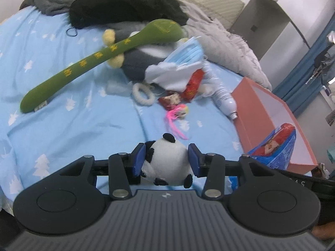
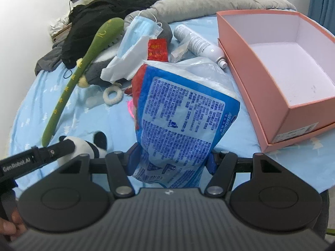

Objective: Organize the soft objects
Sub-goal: 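Carry panda plush with left tool while right tool carries snack bag to pink box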

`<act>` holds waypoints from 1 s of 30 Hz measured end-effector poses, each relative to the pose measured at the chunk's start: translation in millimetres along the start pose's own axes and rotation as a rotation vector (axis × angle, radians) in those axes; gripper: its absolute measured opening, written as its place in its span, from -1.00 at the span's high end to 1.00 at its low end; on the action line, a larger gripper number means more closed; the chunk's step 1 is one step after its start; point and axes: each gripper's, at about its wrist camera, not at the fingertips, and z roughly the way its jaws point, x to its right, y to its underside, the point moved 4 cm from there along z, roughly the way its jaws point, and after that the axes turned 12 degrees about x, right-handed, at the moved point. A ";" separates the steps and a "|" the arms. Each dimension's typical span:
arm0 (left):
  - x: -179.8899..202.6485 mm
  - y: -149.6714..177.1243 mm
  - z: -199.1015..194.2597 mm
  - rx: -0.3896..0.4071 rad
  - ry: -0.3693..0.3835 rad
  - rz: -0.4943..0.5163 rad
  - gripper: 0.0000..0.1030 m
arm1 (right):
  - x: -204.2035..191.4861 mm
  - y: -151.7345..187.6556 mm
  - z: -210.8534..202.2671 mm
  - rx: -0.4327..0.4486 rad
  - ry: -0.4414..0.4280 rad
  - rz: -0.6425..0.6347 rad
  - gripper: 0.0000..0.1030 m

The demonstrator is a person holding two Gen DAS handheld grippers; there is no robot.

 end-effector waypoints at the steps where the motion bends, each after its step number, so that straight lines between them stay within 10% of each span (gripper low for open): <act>1: 4.4 -1.5 -2.0 0.003 0.007 0.007 0.03 | 0.0 -1.2 -4.4 0.010 -0.003 -0.006 -0.25; 30: 207.2 -61.3 -7.5 0.066 0.327 0.258 0.04 | 91.2 -64.7 -112.7 0.227 0.114 0.001 -0.26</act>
